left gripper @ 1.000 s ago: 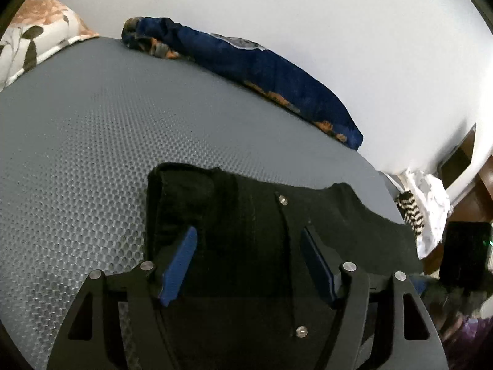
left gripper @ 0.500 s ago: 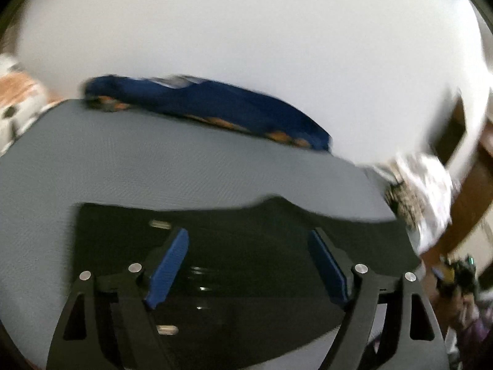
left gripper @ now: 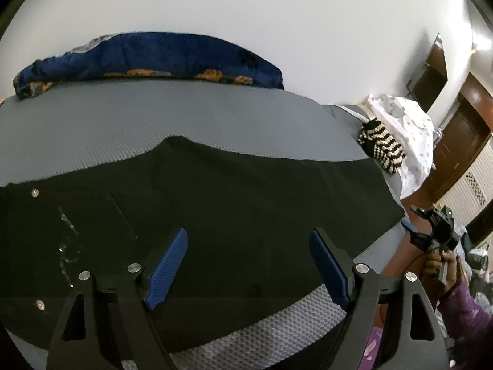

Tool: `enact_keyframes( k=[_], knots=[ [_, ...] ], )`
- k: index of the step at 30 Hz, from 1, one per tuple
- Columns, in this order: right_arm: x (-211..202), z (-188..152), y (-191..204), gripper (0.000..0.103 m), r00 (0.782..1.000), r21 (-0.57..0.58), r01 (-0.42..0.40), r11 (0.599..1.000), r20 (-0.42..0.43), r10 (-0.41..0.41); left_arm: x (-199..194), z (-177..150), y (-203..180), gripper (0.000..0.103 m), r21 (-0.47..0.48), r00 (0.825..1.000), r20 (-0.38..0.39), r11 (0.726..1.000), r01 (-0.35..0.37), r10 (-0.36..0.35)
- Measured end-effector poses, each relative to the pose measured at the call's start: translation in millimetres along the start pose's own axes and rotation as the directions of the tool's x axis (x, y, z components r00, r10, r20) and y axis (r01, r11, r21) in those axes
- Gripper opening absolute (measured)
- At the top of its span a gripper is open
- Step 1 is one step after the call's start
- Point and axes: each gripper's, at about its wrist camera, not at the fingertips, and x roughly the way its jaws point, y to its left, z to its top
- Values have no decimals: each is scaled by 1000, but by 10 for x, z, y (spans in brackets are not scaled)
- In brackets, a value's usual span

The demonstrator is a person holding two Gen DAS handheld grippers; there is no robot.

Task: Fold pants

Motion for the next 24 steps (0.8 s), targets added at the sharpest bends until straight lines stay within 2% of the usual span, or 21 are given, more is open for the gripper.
enact_keyframes(
  k=[3, 6, 9, 11, 12, 13, 14, 16, 19, 22, 24],
  knots=[
    [58, 47, 12, 56, 999, 14, -34, 999, 2, 34, 137, -27, 2, 81, -49, 999, -40, 999, 5, -7],
    [170, 84, 133, 60, 1000, -19, -18, 1000, -2, 18, 212, -68, 34, 81, -106, 998, -62, 994, 17, -24],
    [277, 49, 308, 66, 997, -105, 75, 992, -1, -76, 229, -89, 29, 81, -114, 998, -66, 993, 15, -23],
    [334, 15, 396, 66, 992, -174, 126, 977, 15, -125, 243, -93, 26, 81, -115, 997, -73, 993, 12, -21],
    [352, -3, 422, 46, 988, -205, 156, 966, 25, -155, 251, -94, 28, 81, -118, 997, -75, 993, 13, -22],
    [402, -5, 427, 7, 981, -229, 193, 954, 12, -195, 259, -97, 29, 81, -121, 997, -78, 993, 13, -23],
    [455, -1, 381, 9, 974, -221, 220, 950, -12, -228, 263, -105, 37, 81, -123, 996, -80, 992, 13, -23],
    [430, 7, 333, 8, 978, -186, 202, 962, -8, -207, 257, -115, 44, 81, -122, 996, -84, 992, 12, -23],
    [349, -34, 488, 8, 981, -206, 194, 959, 21, -194, 200, -102, 74, 81, -110, 997, -72, 994, -1, -7],
    [347, -122, 888, 8, 988, -272, 154, 950, 26, -153, 95, -103, 161, 81, -114, 999, -42, 993, -6, 1],
    [413, -278, 1273, 8, 992, -349, 122, 929, 11, -127, 26, -121, 248, 81, -129, 1000, -28, 992, -9, 6]
  ],
)
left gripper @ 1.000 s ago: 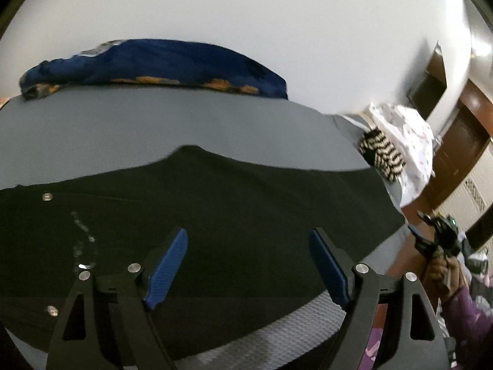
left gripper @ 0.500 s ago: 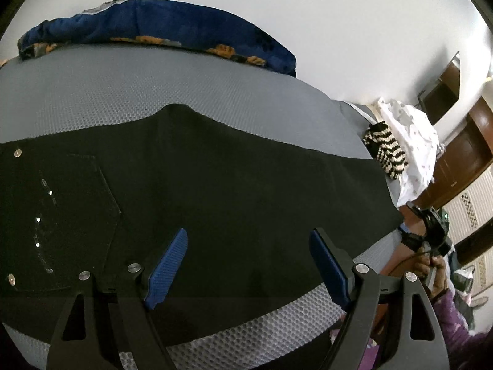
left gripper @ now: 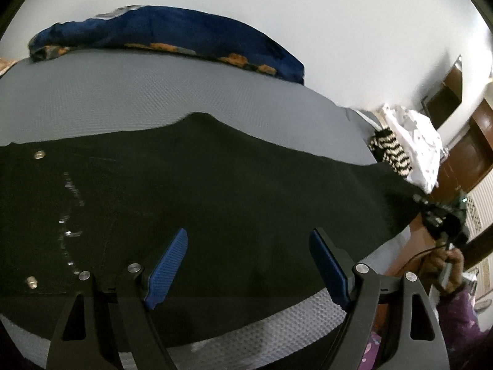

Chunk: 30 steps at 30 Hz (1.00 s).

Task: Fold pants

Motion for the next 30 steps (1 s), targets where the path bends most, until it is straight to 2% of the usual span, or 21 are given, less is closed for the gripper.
enact_keyframes(
  k=[4, 8, 10, 13, 16, 18, 21, 26, 30],
  knots=[
    [197, -207, 796, 8, 994, -116, -92, 989, -65, 85, -159, -53, 216, 81, -54, 1000, 27, 999, -1, 3],
    [588, -615, 1521, 8, 970, -190, -199, 961, -177, 166, -288, -107, 412, 82, -96, 999, 45, 995, -1, 5],
    [848, -893, 1794, 8, 954, -230, -225, 947, -248, 166, -334, -138, 504, 82, -113, 999, 48, 994, 1, 4],
    [1208, -1424, 1969, 8, 921, -245, -250, 937, -358, 152, -373, -172, 591, 82, -131, 999, 43, 991, 2, 3],
    [1534, -1953, 2081, 7, 884, -302, -243, 922, -459, 83, -428, -221, 689, 82, -141, 999, 50, 990, 5, 2],
    [1640, -2163, 2118, 8, 872, -342, -225, 912, -489, 32, -443, -242, 721, 82, -146, 999, 50, 989, 9, -2],
    [1676, -2269, 2131, 8, 867, -374, -204, 905, -498, -10, -429, -270, 783, 82, -162, 999, 46, 987, 14, -7],
    [1532, -2279, 2288, 8, 888, -412, -204, 888, -459, -9, -386, -303, 845, 82, -179, 999, 37, 984, 25, -19],
    [1600, -2434, 2376, 8, 886, -437, -205, 876, -463, -23, -384, -321, 876, 82, -183, 999, 35, 983, 31, -25]
  ],
)
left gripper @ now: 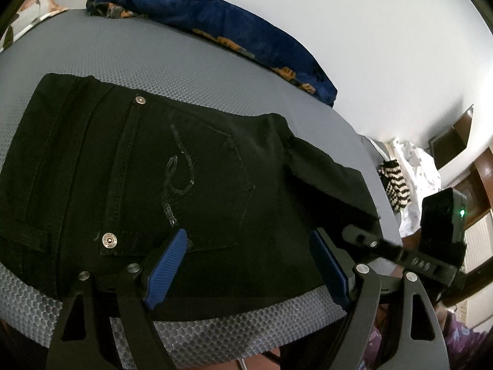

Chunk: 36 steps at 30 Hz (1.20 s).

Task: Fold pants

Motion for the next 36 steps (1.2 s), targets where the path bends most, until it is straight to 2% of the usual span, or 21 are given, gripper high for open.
enact_keyframes(
  k=[2, 4, 6, 8, 10, 12, 13, 14, 15, 16, 17, 19, 22, 24, 26, 28, 30, 31, 33, 36],
  knots=[
    [108, -55, 76, 9, 999, -54, 41, 998, -16, -42, 1, -4, 15, 82, 3, 1000, -1, 1000, 1, -1],
    [193, -100, 107, 11, 998, -86, 44, 995, -32, -47, 12, -5, 22, 82, 6, 1000, -5, 1000, -1, 1],
    [210, -109, 74, 14, 999, -83, 6, 997, -38, -9, 12, -11, 32, 82, 8, 1000, -5, 1000, -3, 3],
    [221, -96, 29, 23, 996, -53, -70, 996, -61, 67, 14, -21, 27, 82, 12, 1000, -6, 1000, -7, 7],
    [191, -72, -43, 35, 979, 11, -189, 982, -81, 190, 13, -15, 14, 83, 19, 1000, -11, 1000, -10, 10],
    [157, -4, -166, 41, 926, 119, -348, 930, -111, 361, 15, -13, 7, 83, 21, 1000, -14, 1000, -11, 11],
    [131, 32, -216, 42, 913, 151, -379, 913, -101, 395, 12, -15, 11, 83, 20, 1000, -14, 1000, -10, 11],
    [51, 91, -339, 42, 898, 204, -419, 885, -49, 437, 10, -17, 16, 83, 19, 1000, -13, 1000, -10, 11],
    [-10, 135, -444, 47, 891, 238, -439, 867, -7, 453, 11, -20, 17, 83, 17, 1000, -12, 1000, -9, 9],
    [-64, 176, -552, 53, 892, 269, -440, 857, 27, 450, 15, -26, 13, 84, 15, 1000, -10, 1000, -9, 9],
    [-123, 218, -678, 54, 908, 294, -413, 862, 57, 415, 16, -30, 7, 84, 16, 1000, -9, 1000, -10, 10],
    [-183, 252, -793, 54, 929, 299, -368, 880, 75, 363, 19, -38, -12, 84, 26, 1000, -14, 1000, -9, 10],
    [-204, 264, -877, 54, 945, 298, -325, 898, 82, 315, 47, -37, -43, 84, 37, 999, -40, 999, 18, -17],
    [-165, 266, -855, 54, 957, 271, -291, 918, 69, 283, 63, -51, -92, 84, 48, 997, -56, 997, 62, -60],
    [-70, 259, -773, 52, 971, 222, -233, 947, 1, 239, 90, -63, -170, 84, 67, 992, -77, 992, 104, -99],
    [12, 252, -737, 47, 971, 189, -214, 958, -67, 230, 131, -71, -282, 84, 94, 983, -118, 983, 155, -144],
    [-40, 298, -764, 46, 966, 201, -232, 952, -66, 249, 183, -60, -376, 84, 99, 966, -169, 972, 215, -197],
    [-103, 334, -826, 46, 958, 242, -266, 933, -38, 283, 234, -49, -437, 84, 97, 951, -210, 963, 250, -226],
    [-310, 417, -968, 46, 942, 316, -331, 889, 49, 333, 347, -22, -495, 84, 80, 931, -271, 958, 276, -246],
    [-597, 451, -1074, 49, 918, 352, -396, 848, 147, 368, 569, 50, -470, 84, -17, 900, -333, 957, 291, -279]
  ],
)
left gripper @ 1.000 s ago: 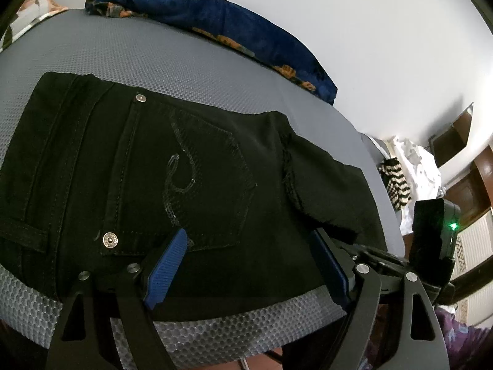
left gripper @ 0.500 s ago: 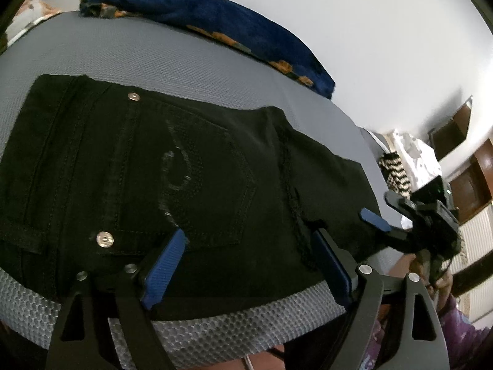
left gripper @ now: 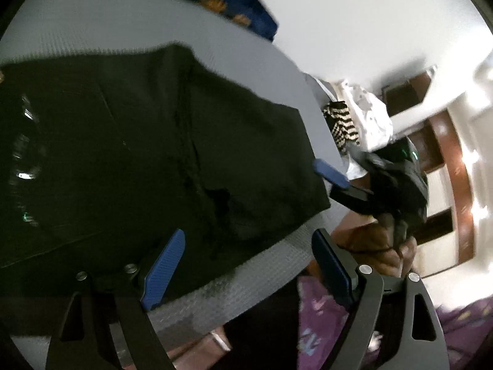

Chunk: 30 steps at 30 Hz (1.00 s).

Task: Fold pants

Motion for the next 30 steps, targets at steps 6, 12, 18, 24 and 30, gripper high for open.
enact_keyframes(
  k=[6, 12, 18, 24, 30],
  knots=[
    [-212, -16, -96, 57, 996, 75, -76, 994, 46, 73, 230, 237, 168, 84, -181, 996, -64, 982, 54, -66],
    [-163, -10, -138, 58, 998, 102, -70, 992, 9, 70, 306, 280, 146, 71, -234, 993, -98, 971, 38, -63],
    [-82, -40, -303, 60, 1000, 169, 1, 986, -30, 4, 372, 161, 159, 20, -234, 994, -111, 972, -17, -10],
    [-69, -38, -355, 60, 999, 196, 25, 980, -44, -17, 268, 57, 133, 17, -229, 998, -62, 973, -23, 9],
    [-73, -39, -353, 63, 998, 194, 31, 981, -53, -21, 260, -12, 173, 15, -230, 997, -63, 972, -50, 36]
  ],
)
